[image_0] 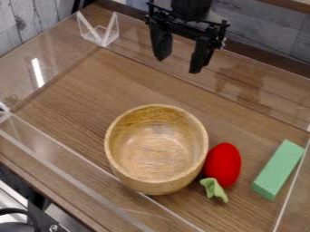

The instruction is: Move the red fruit to the left

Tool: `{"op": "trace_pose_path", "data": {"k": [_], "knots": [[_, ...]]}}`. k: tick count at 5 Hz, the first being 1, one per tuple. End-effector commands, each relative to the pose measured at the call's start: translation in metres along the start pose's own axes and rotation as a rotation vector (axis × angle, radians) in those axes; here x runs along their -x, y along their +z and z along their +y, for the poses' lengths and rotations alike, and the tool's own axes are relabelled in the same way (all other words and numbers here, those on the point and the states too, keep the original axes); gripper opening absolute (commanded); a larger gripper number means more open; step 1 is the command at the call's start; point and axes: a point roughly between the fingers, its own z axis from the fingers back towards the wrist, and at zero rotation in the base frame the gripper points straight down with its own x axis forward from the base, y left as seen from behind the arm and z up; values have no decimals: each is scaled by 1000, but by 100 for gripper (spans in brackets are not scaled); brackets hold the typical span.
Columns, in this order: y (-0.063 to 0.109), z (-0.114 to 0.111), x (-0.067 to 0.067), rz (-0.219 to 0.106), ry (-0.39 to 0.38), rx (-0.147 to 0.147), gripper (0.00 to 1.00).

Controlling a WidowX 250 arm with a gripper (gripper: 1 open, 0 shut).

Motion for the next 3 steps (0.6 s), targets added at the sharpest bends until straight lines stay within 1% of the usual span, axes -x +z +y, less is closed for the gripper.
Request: {"op": "trace_pose_path", "data": {"k": [1,2,3], "knots": [[-5,-3,9,28,-28,3,100],[-10,-40,21,40,-59,14,100],[-11,-82,28,17,-61,14,100]]}}
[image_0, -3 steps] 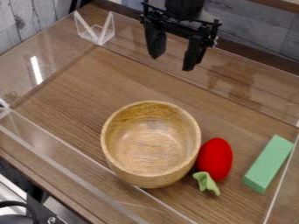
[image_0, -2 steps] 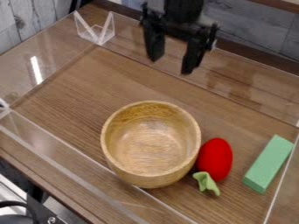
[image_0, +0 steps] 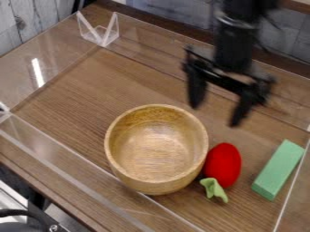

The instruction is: Move the red fruit to the left

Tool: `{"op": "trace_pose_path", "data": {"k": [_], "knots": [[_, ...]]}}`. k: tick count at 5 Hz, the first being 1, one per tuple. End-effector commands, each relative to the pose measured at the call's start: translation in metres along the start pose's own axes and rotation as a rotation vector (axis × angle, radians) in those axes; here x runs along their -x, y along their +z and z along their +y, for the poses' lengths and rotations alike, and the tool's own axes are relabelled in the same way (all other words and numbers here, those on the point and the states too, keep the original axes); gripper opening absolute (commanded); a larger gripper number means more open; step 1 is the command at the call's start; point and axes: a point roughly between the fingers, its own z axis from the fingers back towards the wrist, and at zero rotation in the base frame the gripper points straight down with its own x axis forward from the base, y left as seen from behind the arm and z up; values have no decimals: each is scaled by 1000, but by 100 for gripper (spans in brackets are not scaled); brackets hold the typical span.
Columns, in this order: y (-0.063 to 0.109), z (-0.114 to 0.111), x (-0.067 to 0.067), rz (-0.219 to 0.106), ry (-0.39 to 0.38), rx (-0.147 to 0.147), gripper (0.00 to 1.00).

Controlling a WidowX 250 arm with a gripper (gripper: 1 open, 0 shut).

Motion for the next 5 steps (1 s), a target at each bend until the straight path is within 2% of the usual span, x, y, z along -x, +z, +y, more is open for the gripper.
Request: {"op": "trace_pose_path", "data": {"k": [1,2,4,5], "knots": [[9,-37,2,-86,5,12,100],[-5,-47,2,-103,-4,4,100],[-26,-36,3,-112,-26,-12,100],[-30,-39,2,-125,-58,-20,100]]}}
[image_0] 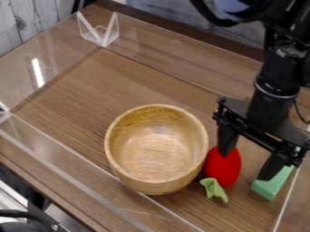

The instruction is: Move the red fruit to the left

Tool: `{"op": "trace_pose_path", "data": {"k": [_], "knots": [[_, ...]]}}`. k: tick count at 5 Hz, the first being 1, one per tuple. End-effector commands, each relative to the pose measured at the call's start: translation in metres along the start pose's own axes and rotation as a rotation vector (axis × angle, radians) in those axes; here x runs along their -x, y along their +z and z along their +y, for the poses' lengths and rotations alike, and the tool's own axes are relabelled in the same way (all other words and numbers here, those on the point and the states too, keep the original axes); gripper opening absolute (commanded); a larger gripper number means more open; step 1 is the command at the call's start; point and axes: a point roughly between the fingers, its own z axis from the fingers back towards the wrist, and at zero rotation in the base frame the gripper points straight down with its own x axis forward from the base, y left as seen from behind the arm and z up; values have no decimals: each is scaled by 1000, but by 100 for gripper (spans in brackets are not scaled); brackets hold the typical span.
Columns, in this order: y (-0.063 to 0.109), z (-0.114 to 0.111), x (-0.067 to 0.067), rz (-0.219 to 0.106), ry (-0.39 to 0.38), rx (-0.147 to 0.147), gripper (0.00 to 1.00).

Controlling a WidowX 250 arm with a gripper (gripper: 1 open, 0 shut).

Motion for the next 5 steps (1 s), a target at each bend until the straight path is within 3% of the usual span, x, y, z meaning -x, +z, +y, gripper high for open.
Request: {"op": "trace_pose_path", "data": {"k": [1,3,5], "knots": [[4,-5,-3,-40,-34,-2,100],[12,4,5,-93,-33,-23,100],[18,-4,-5,-132,10,-30,100]]}}
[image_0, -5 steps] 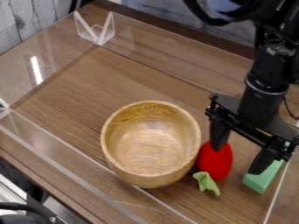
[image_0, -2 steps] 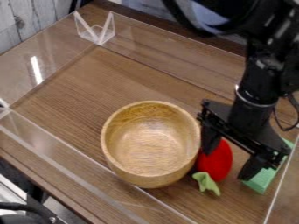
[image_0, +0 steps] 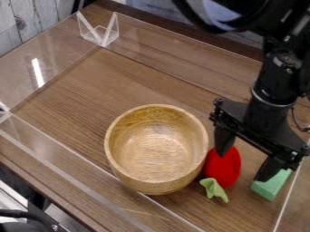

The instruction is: Move the red fruit to the left

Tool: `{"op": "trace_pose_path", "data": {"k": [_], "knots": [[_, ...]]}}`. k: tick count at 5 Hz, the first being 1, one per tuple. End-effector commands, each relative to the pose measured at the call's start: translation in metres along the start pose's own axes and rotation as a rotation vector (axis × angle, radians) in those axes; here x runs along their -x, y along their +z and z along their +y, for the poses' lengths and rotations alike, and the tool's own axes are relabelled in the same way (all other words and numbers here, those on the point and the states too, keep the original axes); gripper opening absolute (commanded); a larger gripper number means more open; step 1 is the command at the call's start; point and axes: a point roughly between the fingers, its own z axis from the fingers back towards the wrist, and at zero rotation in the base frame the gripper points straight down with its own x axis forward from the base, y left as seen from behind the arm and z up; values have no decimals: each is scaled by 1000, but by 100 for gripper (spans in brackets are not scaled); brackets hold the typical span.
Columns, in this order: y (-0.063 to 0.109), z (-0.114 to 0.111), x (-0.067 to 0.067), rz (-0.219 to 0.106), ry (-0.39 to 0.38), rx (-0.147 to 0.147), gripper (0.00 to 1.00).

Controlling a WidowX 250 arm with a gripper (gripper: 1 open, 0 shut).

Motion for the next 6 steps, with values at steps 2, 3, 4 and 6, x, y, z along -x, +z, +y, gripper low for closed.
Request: {"op": "trace_pose_path", "data": {"k": [2,3,4,6], "knots": [[-4,6,0,-72,61,14,100],[-2,16,-13,-87,81,15,100],[-4,23,-25,-100,111,26,100],[-2,13,-28,-120,-153,61,100]]}}
